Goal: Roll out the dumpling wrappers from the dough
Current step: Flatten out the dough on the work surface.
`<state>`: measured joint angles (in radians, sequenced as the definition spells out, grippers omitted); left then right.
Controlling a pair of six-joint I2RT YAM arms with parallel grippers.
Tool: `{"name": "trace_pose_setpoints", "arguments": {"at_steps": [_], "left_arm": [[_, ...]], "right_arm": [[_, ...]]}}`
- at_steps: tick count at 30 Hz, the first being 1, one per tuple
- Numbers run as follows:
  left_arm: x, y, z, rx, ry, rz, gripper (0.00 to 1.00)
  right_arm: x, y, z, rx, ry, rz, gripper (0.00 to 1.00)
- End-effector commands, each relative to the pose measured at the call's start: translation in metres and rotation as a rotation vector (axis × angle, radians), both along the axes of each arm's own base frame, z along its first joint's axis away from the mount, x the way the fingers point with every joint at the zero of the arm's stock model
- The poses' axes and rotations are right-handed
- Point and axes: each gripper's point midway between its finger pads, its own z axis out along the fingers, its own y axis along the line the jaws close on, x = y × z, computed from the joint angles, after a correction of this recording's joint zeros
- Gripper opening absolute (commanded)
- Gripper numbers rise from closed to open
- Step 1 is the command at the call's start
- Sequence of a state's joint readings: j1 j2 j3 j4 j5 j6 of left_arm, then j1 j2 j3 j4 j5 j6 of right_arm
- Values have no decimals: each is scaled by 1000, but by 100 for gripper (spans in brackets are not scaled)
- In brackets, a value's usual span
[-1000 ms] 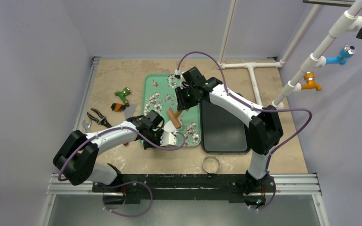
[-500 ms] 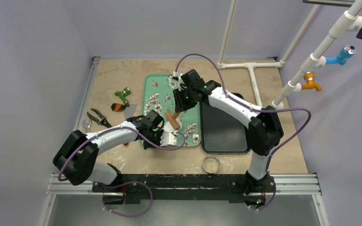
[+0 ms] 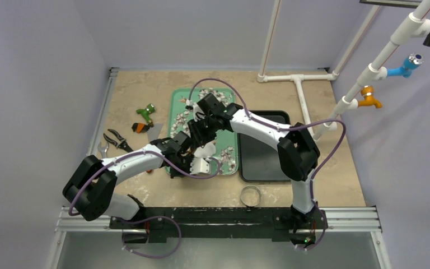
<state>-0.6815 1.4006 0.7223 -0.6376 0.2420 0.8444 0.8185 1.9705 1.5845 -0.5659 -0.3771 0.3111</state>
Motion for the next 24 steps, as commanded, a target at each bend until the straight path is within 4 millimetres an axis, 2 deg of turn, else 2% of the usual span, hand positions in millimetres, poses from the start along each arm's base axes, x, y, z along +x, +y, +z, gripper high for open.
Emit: {"name": "trace_pose_setpoints", "arguments": {"at_steps": [1, 5, 7, 10, 14, 18, 21, 24], "left_arm": [[-12, 6, -15, 27, 50, 2, 0], [-12, 7, -15, 28, 49, 4, 0], [-11, 6, -15, 28, 49, 4, 0], [-11, 7, -15, 29, 49, 4, 0], [-11, 7, -15, 29, 49, 5, 0], [-11, 7, -15, 30, 47, 7, 0], [-11, 7, -14, 32, 47, 8, 0], [-10, 7, -15, 34, 47, 9, 0]], "right_arm": [[3, -38, -14, -195, -33, -5, 0], [23, -41, 37, -154, -124, -50, 0], [27, -40, 56, -128, -157, -56, 0], [24, -36, 75, -85, -173, -42, 0], [29, -39, 90, -87, -206, -55, 0], [42, -48, 85, -153, -249, -97, 0], [49, -56, 61, -256, -247, -108, 0], [45, -60, 46, -316, -229, -84, 0]]}}
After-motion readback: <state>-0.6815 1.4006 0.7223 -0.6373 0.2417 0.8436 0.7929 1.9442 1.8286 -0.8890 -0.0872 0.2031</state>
